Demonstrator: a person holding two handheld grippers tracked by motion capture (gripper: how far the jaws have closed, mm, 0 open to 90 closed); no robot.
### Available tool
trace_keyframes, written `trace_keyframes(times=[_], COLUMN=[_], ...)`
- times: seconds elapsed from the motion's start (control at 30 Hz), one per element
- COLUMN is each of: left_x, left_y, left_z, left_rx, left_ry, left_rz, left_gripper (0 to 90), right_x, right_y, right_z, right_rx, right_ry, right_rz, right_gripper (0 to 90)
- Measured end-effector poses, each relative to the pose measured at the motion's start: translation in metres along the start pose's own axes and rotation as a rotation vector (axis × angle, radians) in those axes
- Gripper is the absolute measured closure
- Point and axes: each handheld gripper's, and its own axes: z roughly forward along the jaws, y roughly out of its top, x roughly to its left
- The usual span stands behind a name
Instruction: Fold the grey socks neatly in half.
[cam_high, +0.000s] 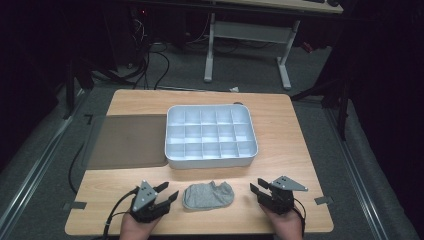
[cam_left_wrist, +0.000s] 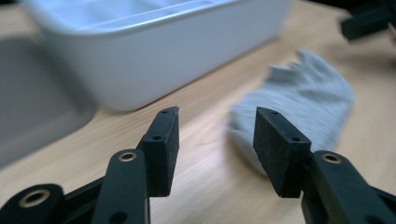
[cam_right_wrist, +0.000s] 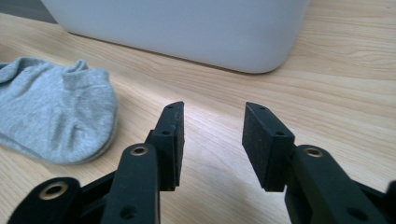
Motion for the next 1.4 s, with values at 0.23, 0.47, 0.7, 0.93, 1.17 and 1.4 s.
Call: trace_keyframes(times=[0.23, 0.47, 0.7, 0.93, 1.17, 1.4], left_x=[0.007, 0.004, 0.001, -0.004, -0.012, -0.028], left_y=[0.000, 0.003, 0.006, 0.010, 0.012, 0.013], left_z=[0.004, 0.008, 0.010, 0.012, 0.017, 0.025], left_rx=[0.038, 0.048, 0.057, 0.056, 0.068, 0.073], left_ry=[0.038, 0.052, 0.053, 0.038, 0.010, -0.027], left_rz=[-0.014, 0.024, 0.046, 0.044, 0.051, 0.044], left_gripper=[48.4, 47.9, 44.7, 44.4, 47.6, 53.9], right_x=[0.002, 0.006, 0.009, 0.016, 0.027, 0.041], right_y=[-0.003, -0.006, -0.007, 0.001, 0.017, 0.019], right_z=[-0.002, -0.004, -0.006, -0.006, 0.000, 0.014], right_rx=[-0.002, 0.006, 0.005, 0.000, 0.000, 0.021], right_ry=[-0.033, -0.043, -0.026, 0.003, 0.046, 0.099], right_rz=[-0.011, -0.030, -0.037, -0.049, -0.056, -0.055], right_gripper=[53.8, 51.5, 54.8, 54.9, 60.1, 67.3])
